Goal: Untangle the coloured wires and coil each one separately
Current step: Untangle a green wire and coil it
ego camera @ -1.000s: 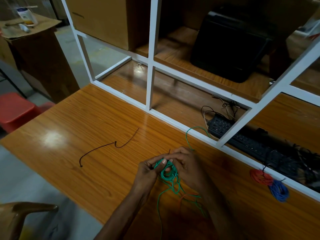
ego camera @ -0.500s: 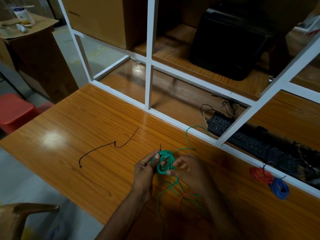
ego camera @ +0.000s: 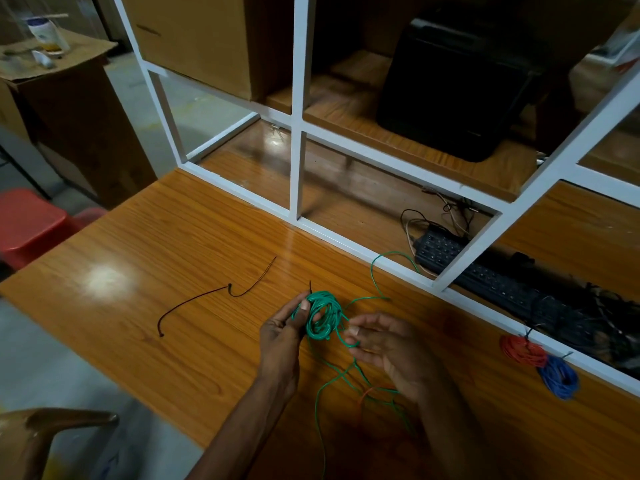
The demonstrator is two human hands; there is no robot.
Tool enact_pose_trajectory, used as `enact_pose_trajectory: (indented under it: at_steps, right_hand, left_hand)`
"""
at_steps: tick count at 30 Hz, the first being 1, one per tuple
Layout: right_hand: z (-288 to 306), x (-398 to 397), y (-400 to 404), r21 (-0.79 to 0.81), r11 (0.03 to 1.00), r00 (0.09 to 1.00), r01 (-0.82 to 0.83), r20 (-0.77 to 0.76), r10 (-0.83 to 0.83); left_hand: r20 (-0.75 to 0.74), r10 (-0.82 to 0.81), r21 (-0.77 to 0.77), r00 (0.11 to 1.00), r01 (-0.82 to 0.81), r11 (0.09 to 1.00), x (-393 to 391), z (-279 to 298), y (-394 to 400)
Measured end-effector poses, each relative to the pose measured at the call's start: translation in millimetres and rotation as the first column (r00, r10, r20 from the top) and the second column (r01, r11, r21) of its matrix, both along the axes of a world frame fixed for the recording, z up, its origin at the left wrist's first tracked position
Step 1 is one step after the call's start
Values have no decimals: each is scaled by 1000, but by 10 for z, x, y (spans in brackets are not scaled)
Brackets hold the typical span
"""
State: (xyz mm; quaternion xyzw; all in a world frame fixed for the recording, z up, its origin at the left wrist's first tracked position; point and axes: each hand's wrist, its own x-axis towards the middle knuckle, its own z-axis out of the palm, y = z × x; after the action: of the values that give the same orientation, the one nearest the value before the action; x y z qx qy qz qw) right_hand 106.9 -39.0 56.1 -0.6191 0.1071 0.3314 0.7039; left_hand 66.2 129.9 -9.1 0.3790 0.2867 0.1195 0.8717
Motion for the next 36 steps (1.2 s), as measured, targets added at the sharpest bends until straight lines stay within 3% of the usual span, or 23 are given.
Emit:
enact_pose_trajectory:
  at_steps: [5,11,15,24,30,36]
  right_hand:
    - [-56,-73,126,196,968,973,154,-200,-115]
    - [-167,-205,343,220,934,933,281,-292,-212]
    - [-192,-224,356,185,937,943,297,-209,-258]
    - [-176,-270,485,-56,962,951,268,175,-255]
    - [-222,-270,530,-107,952,936,286,244,-253]
    - [-239,-253,555,-51,931,913,360,222,-341]
  left_hand:
    - [20,3,-20,1000,-2,1000,5,50,-28]
    - [14,18,-67,1000,-18,998,-24,84,-69]
    - [12,20,-71,1000,-19,997,-39,51,-72]
    - [46,-6,-43,999,8,999,-33,22,-95]
    - [51,-23,48,998,20,999,-35,45,-94]
    - [31,-39,179,999,33,983,-56,18,-116]
